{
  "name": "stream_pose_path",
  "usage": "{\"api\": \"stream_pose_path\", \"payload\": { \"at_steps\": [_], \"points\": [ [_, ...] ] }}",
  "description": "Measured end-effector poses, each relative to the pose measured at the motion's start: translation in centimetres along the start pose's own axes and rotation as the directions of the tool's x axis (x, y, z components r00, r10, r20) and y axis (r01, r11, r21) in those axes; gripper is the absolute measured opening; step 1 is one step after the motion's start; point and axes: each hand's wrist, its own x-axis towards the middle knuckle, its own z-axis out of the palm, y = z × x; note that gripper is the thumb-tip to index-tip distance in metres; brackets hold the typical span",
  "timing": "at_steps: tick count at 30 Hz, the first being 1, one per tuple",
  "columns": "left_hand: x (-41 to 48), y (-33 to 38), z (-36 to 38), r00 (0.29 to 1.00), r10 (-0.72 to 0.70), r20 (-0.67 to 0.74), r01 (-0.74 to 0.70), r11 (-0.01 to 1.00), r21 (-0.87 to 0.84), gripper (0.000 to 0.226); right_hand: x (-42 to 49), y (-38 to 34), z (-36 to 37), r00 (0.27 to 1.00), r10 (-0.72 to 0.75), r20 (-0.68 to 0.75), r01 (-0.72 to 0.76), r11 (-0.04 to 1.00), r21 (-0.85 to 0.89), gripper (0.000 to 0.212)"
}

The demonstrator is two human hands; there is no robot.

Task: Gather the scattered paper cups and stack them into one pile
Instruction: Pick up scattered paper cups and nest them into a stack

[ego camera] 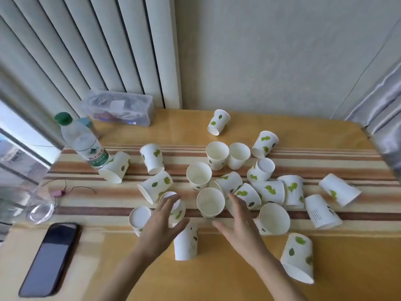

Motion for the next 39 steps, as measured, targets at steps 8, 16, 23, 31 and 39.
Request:
{"api": "stream_pose_path", "payload": {
  "at_steps": [8, 16, 23, 31, 39],
  "points": [
    [1.9, -5.5, 5.4, 0.893, 0.422, -0.157, -0.342, 0.862, 0.374, 0.057, 2.6, 3.4, 5.9, 0.885, -0.308, -0.348, 0.251, 0.947, -0.200, 0.091],
    [-0.1, -5.2, 6.1, 0.780, 0.548, -0.302, -0.433, 0.821, 0.372, 0.074, -1.1, 3.4, 4.0, 0.844, -0.220, -0.489, 0.361, 0.908, 0.213, 0.074],
    [-6.3, -0.5, 8.6, 0.897, 0.401, -0.187, -0.442, 0.806, -0.393, 0.073, -7.7, 2.1, 3.0, 0.911, -0.014, -0.412, 0.352, 0.544, 0.761, 0.053],
    [-8.6, 0.6, 7.6, 0.861, 0.341, -0.378, -0.502, 0.693, -0.518, 0.054, -10.3, 3.6, 4.1, 0.938, 0.036, -0.344, 0.260, 0.582, 0.771, 0.059],
    [-6.8, 2.9, 6.1, 0.867, 0.482, -0.127, -0.477, 0.876, 0.070, 0.070, -7.7, 7.4, 2.0, 0.815, 0.214, -0.539, 0.106, 0.859, 0.501, 0.053]
  ]
}}
